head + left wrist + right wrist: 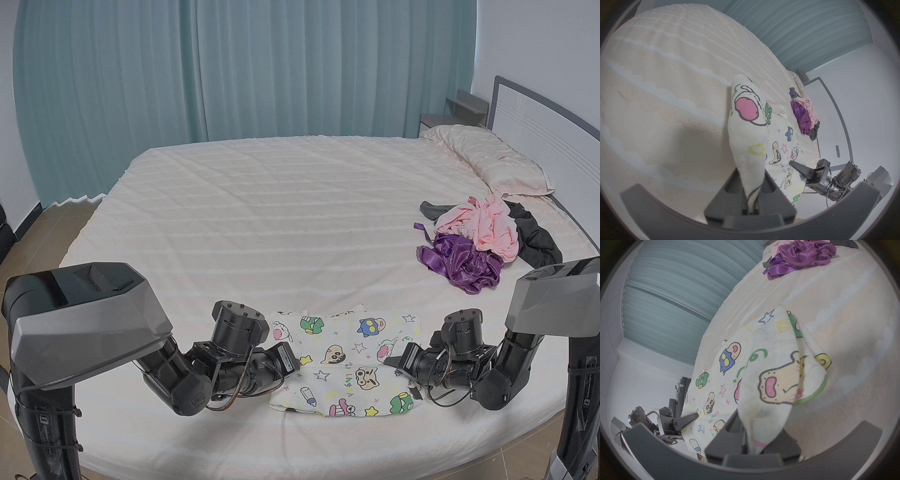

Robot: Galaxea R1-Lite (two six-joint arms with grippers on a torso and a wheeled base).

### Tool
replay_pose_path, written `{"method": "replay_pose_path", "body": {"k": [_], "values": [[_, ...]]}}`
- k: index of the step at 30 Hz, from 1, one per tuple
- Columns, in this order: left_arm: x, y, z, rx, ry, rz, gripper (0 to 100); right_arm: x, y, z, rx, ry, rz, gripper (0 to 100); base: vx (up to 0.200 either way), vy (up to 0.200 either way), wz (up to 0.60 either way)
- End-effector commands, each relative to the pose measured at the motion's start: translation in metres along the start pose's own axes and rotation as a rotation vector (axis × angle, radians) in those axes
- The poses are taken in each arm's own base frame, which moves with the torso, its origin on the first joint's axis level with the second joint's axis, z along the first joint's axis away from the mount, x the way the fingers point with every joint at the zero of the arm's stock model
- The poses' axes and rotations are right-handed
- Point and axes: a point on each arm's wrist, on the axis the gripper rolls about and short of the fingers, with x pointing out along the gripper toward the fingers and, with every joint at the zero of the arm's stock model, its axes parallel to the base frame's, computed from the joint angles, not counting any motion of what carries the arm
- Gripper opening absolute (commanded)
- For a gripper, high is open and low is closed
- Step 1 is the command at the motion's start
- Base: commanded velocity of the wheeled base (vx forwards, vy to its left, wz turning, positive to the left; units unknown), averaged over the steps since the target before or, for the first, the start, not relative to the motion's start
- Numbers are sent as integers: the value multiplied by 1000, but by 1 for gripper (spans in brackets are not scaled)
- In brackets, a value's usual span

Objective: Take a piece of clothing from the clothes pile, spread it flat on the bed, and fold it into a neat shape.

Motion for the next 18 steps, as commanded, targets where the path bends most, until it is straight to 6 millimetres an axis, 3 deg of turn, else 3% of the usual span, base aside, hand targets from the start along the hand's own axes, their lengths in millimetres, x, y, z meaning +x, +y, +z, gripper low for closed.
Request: {"method": "replay_pose_path", "body": {"k": [1, 5, 6, 18], "values": [[-1, -1, 1, -1, -3, -2, 0, 0, -1, -1, 0, 1, -3, 0, 0, 0, 0], [0, -1, 1, 0, -3, 0, 0, 0, -1, 0, 2, -5, -8, 0, 0, 0, 0], [0, 1, 0, -3, -1, 4, 100, 0, -1, 0, 2, -6, -9, 0, 0, 0, 0], [-3, -5, 0, 4, -7, -16, 100, 0, -1, 0, 2, -6, -9, 0, 0, 0, 0]]}}
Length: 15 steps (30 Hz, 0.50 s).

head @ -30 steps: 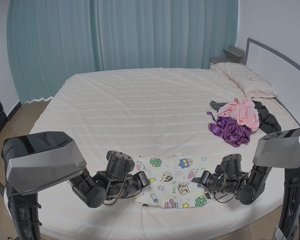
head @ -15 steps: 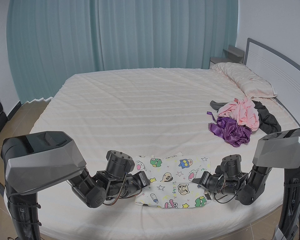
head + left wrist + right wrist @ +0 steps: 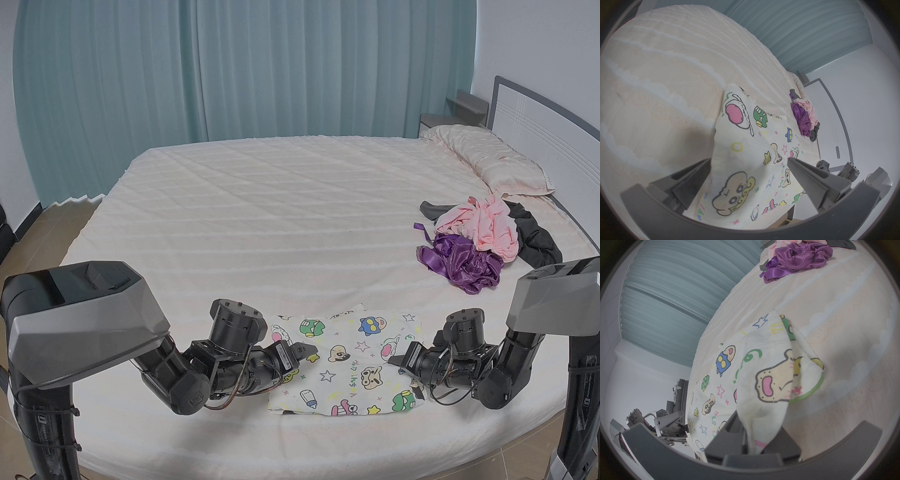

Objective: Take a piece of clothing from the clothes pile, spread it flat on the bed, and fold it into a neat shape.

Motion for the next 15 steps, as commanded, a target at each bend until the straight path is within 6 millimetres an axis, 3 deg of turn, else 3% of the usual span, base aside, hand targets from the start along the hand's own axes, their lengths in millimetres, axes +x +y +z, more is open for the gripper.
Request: {"method": "replay_pose_path", "body": {"k": [1, 15], "values": [[-2, -3, -2, 6, 1, -9, 100, 0, 0, 0, 0, 1, 2, 0, 0, 0, 0], [-6, -12, -5, 45, 4, -34, 100, 0, 0, 0, -1, 0, 3, 0, 0, 0, 0]]}}
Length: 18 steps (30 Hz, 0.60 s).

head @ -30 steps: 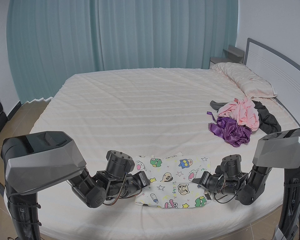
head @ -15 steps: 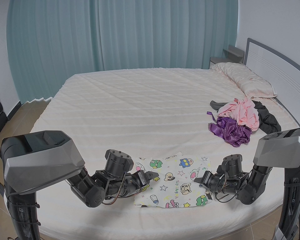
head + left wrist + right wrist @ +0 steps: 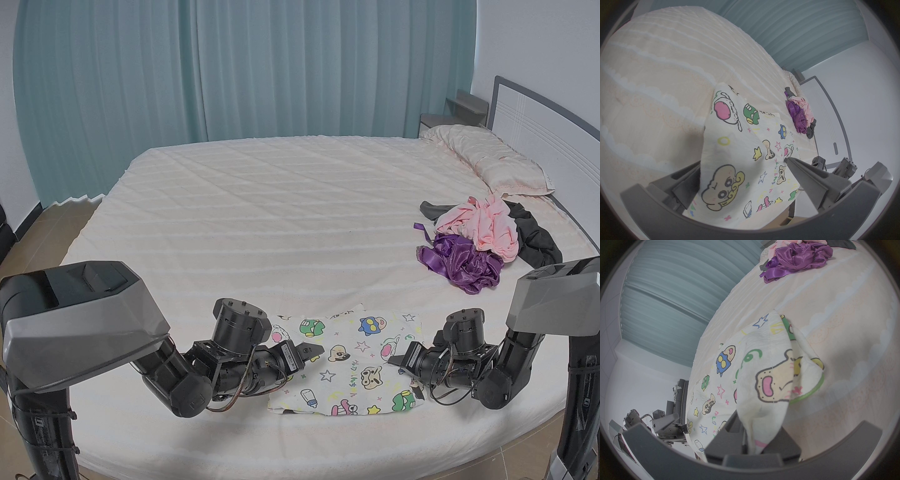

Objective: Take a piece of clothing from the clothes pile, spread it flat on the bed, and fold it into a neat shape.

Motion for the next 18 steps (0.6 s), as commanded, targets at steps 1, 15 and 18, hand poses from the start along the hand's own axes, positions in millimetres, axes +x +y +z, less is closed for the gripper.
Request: {"method": "replay_pose_path", "body": {"k": [1, 15, 18], "values": [[-4, -2, 0, 23, -1, -6, 100, 0, 0, 0, 1, -1, 3, 0, 0, 0, 0], [1, 4, 0, 50, 6, 17, 0, -1, 0, 0, 0, -11, 10, 0, 0, 0, 0], [1, 5, -1, 48, 7, 21, 0, -4, 1, -2, -5, -10, 3, 0, 0, 0, 0]]}}
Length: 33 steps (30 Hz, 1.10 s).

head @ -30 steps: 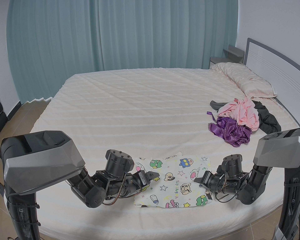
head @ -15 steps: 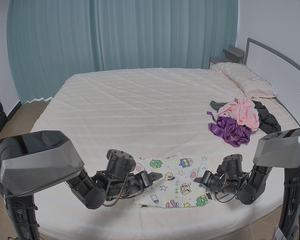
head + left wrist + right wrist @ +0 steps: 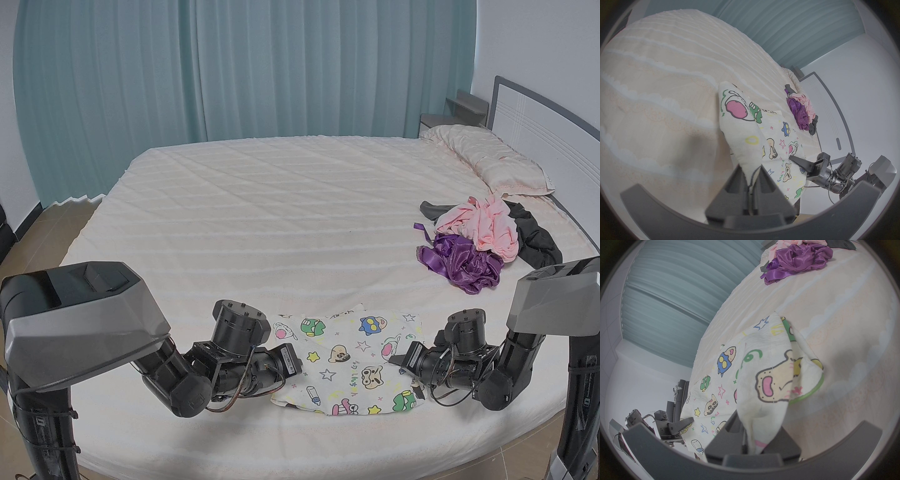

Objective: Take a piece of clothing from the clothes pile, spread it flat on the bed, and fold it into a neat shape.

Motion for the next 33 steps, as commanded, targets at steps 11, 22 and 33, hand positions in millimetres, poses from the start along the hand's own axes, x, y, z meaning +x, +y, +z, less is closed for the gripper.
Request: {"method": "replay_pose_path", "body": {"k": [11, 22, 33], "values": [[-8, -5, -9, 0, -1, 15, 0, -12, 3, -2, -17, -54, 40, 0, 0, 0, 0], [-12, -10, -8, 0, -10, 1, 0, -16, 5, -1, -18, -57, 45, 0, 0, -109, 0], [-14, -11, -6, -2, -14, -6, 0, -21, 8, 0, -20, -63, 54, 0, 0, -200, 0]]}}
